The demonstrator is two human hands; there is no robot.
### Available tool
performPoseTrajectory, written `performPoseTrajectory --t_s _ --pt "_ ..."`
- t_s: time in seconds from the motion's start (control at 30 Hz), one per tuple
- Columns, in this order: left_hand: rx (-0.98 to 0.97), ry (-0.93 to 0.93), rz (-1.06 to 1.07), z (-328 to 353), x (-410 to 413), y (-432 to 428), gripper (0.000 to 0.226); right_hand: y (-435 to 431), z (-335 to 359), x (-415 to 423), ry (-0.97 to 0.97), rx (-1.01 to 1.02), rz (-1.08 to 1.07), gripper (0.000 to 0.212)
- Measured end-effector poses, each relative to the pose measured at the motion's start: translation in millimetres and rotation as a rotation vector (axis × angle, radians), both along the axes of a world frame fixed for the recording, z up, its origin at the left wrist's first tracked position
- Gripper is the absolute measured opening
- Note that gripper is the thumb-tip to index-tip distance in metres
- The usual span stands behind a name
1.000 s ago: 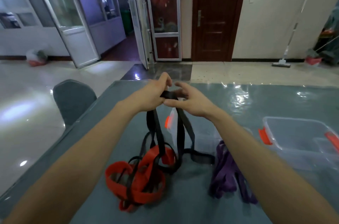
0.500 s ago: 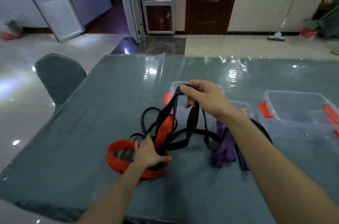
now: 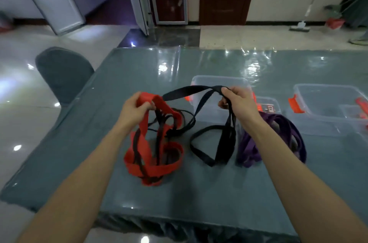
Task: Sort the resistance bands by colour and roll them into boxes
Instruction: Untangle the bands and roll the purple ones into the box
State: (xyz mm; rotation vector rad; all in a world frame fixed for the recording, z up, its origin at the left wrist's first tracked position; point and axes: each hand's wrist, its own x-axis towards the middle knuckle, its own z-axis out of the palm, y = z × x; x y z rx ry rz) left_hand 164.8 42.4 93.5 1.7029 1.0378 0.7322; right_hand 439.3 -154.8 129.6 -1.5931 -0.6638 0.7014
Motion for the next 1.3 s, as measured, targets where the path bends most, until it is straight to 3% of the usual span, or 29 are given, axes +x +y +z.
performPoseTrajectory --t_s 0.2,0.27,0.33,0.4,0.5,0.57,0.7,0.8,0.87,0.9,0.93,1.0,1.07,1.13,1.23,1.3 --pt "-0.128 -0.571 -0.109 122.1 -50.9 32.0 0.014 27.0 -35.7 -22.4 -0.043 -0.139 -0.082 0.027" --pt "-0.159 -0.637 -0.086 139.3 -63.2 42.0 0.020 32.0 -47.8 -29.6 -0.063 -0.178 -0.096 0.029" --pt "-0.110 -0.470 0.059 132.0 -70.3 52.6 0.035 34.3 -59.2 -34.8 -0.063 -0.230 -0.072 0.035" --pt "0.041 -0.063 0.175 98.7 -75.7 59.2 0.040 33.1 -68.0 -37.7 -0.041 -0.262 -0.084 0.031" --pt "0.081 0.654 0.117 23.1 -90.1 57.4 0.029 30.1 -78.5 -41.3 -0.053 -0.316 -0.071 0.028" --pt "0.085 0.981 0.043 -16.9 -91.2 36.4 0.049 26.5 -86.6 -46.1 -0.057 -0.385 0.008 0.030" --pt "0.236 0.925 -0.062 -69.5 -49.3 -15.5 0.058 12.7 -104.5 -47.1 0.007 -0.425 -0.012 0.031" --pt "0.308 0.940 -0.196 -100.4 -9.6 -47.9 0.112 -0.4 -116.8 -44.0 0.015 -0.455 0.010 0.028" --pt "0.242 1.045 -0.310 -124.3 8.5 -64.4 0.147 -11.0 -122.6 -40.3 -0.032 -0.509 0.046 0.032" --pt "0.195 1.100 -0.327 -136.3 13.9 -71.4 0.154 -17.4 -124.4 -38.0 -0.052 -0.552 0.067 0.035" --pt "0.170 1.151 -0.307 -146.8 16.8 -77.7 0.153 -24.7 -126.3 -34.8 -0.060 -0.595 0.096 0.040" --pt "0.289 1.219 -0.239 -162.2 14.8 -83.8 0.129 -38.0 -130.1 -27.7 -0.088 -0.679 0.181 0.052" --pt "0.447 1.184 -0.253 -165.6 5.2 -76.7 0.089 -45.5 -132.5 -20.3 -0.113 -0.736 0.256 0.045" --pt "0.424 1.024 -0.244 -152.0 -8.4 -59.3 0.066 -46.0 -134.5 -12.8 -0.147 -0.826 0.311 0.033" --pt "0.249 0.641 -0.073 -102.2 -25.1 -19.2 0.070 -34.5 -127.4 -11.5 -0.230 -0.937 0.378 0.035" --pt "0.167 0.371 -0.001 -55.8 -36.5 11.3 0.064 -18.8 -122.8 -17.2 -0.188 -0.873 0.365 0.041"
